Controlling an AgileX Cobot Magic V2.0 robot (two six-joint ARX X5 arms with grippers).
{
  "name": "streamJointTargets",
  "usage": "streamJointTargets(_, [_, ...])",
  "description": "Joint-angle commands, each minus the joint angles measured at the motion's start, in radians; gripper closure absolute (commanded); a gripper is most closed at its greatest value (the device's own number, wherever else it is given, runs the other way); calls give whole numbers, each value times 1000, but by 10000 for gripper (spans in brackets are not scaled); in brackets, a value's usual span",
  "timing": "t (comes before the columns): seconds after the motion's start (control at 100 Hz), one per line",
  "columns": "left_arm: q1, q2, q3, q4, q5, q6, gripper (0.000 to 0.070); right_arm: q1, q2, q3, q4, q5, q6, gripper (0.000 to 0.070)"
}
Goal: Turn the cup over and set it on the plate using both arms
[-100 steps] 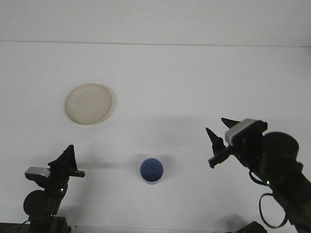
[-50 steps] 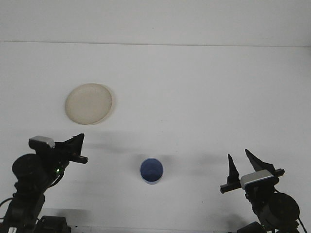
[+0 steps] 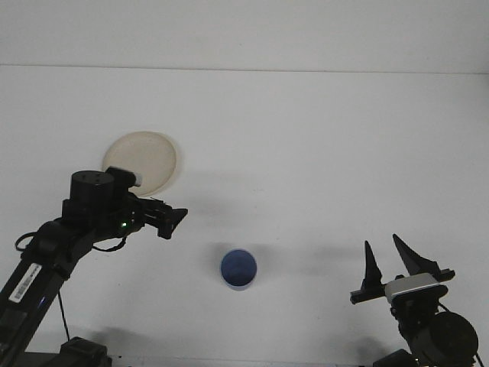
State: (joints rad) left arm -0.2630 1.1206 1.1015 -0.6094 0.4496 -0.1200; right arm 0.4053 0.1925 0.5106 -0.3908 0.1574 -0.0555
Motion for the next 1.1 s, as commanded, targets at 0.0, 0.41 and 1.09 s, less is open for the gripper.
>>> streamJointTargets(0.0, [-35,53,52,-42,8,47,191,4,6,9,10,0,6,353])
streamJointTargets(0.41, [-291,363,253,-272,-75,139,192,3,6,9,10,0,7,353])
streamJointTargets(1.09, [-505,586,253,-244,-221,134,198,4,6,9,13,0,7,353])
